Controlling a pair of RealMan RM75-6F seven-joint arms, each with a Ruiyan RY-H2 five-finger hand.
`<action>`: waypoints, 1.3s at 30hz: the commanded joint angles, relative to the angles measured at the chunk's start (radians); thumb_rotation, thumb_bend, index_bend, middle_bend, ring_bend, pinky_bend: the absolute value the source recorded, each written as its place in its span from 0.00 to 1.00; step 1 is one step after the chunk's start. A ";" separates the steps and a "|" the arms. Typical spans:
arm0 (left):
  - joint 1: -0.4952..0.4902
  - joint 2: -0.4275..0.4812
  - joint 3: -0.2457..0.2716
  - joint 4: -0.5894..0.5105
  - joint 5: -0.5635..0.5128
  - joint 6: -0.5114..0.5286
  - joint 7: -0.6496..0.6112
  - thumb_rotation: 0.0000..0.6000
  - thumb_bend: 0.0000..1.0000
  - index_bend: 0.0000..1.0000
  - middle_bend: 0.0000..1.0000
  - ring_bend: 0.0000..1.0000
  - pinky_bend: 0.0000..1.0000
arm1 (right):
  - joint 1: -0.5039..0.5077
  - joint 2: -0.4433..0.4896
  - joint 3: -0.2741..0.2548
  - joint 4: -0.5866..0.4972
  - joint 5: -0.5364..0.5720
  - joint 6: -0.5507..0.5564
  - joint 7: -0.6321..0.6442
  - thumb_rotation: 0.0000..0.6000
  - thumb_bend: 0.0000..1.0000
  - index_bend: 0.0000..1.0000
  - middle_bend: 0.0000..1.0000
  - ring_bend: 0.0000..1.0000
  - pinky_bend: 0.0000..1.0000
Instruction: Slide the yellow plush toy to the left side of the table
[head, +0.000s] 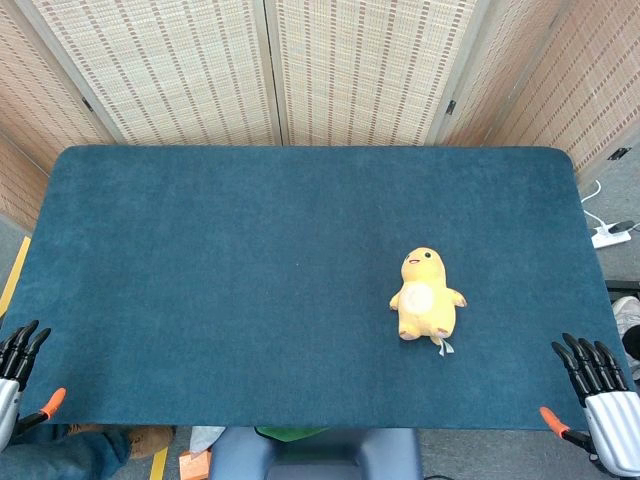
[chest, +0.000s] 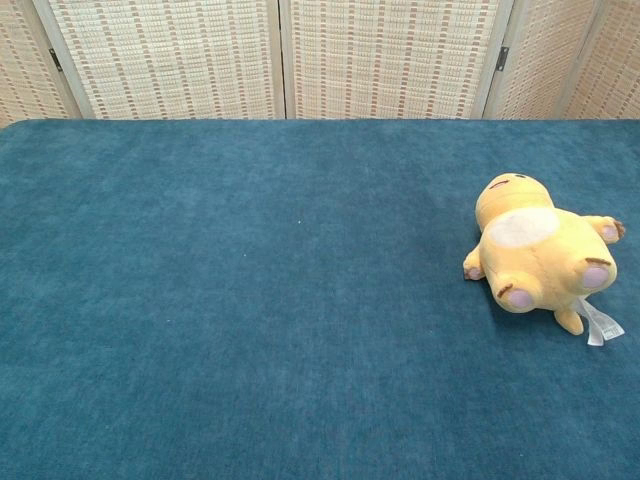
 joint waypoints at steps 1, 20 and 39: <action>0.000 -0.004 -0.001 0.002 0.003 0.003 0.006 1.00 0.29 0.00 0.00 0.00 0.13 | 0.000 0.000 0.000 0.000 0.005 -0.006 -0.002 1.00 0.17 0.00 0.00 0.00 0.00; -0.016 -0.002 -0.031 0.030 -0.060 -0.031 -0.068 1.00 0.29 0.00 0.00 0.00 0.13 | 0.356 0.035 0.140 -0.180 0.157 -0.548 -0.161 1.00 0.17 0.00 0.00 0.00 0.00; -0.023 0.007 -0.047 0.045 -0.111 -0.073 -0.110 1.00 0.29 0.00 0.00 0.00 0.13 | 0.617 -0.138 0.183 -0.047 0.404 -0.917 -0.246 1.00 0.28 0.00 0.14 0.04 0.25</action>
